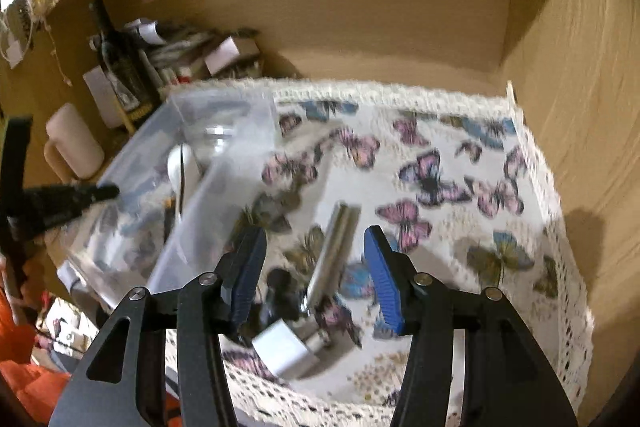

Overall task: Organize rigid objects
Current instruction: 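Grasp the white cube adapter with the right gripper and lift it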

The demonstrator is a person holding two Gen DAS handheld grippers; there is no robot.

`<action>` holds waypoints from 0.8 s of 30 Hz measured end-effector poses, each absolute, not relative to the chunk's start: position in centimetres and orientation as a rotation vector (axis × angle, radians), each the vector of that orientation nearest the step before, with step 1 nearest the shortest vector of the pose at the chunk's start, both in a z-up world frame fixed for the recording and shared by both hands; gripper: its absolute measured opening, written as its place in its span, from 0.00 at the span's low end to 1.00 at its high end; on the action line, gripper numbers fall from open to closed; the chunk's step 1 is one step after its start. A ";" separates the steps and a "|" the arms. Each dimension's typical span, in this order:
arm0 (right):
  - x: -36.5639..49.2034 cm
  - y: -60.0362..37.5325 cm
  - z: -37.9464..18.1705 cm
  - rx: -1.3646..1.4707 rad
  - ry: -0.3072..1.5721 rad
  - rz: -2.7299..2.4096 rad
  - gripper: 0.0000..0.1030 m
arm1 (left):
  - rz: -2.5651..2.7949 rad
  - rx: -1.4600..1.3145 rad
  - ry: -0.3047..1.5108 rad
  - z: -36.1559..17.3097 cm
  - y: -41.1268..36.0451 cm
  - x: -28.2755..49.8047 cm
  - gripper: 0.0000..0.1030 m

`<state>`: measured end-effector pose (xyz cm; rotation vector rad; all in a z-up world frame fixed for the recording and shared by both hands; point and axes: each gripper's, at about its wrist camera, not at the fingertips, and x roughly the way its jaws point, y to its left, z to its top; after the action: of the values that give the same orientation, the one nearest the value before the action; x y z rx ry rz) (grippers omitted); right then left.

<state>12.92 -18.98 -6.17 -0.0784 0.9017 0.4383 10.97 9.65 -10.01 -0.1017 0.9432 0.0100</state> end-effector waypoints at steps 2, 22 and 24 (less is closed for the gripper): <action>12.3 -19.1 -7.2 -0.083 0.934 0.451 0.46 | 0.012 -0.101 0.942 -10.0 9.7 11.0 0.08; 9.2 -19.1 -10.1 -0.074 0.993 0.483 0.27 | 0.008 -0.103 0.944 -10.0 9.6 10.8 0.08; 9.5 -19.2 -9.6 -0.064 0.978 0.481 0.26 | 0.006 -0.103 0.943 -10.0 9.6 10.9 0.08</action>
<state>9.49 -19.23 -9.58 -0.0636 0.9775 0.4811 10.85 9.57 -10.02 -0.1032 0.9431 0.0064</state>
